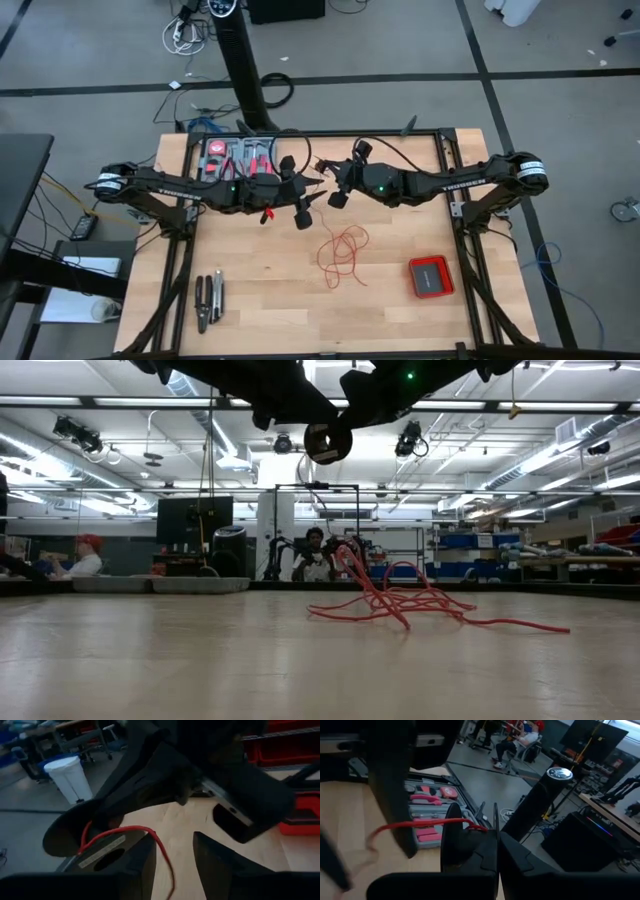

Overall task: Coil cords
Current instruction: Coil the red wire onto the spool

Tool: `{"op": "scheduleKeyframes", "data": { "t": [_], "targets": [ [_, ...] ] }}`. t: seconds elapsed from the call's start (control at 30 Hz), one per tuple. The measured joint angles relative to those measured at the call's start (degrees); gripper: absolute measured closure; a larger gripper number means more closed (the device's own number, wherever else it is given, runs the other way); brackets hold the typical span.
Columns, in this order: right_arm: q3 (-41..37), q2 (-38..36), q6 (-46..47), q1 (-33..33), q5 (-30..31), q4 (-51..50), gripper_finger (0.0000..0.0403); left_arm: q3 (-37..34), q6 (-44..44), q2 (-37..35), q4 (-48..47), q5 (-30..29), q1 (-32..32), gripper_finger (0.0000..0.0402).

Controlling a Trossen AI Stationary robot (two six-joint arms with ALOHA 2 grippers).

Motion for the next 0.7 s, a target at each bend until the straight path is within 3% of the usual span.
{"op": "scheduleKeyframes", "data": {
  "t": [0.7],
  "targets": [
    [-3.5,-0.3,1.3,0.5,-2.5,12.2,0.0403,0.0,8.7,0.0,-0.5,3.4,-1.7,0.0270]
  ]
}}
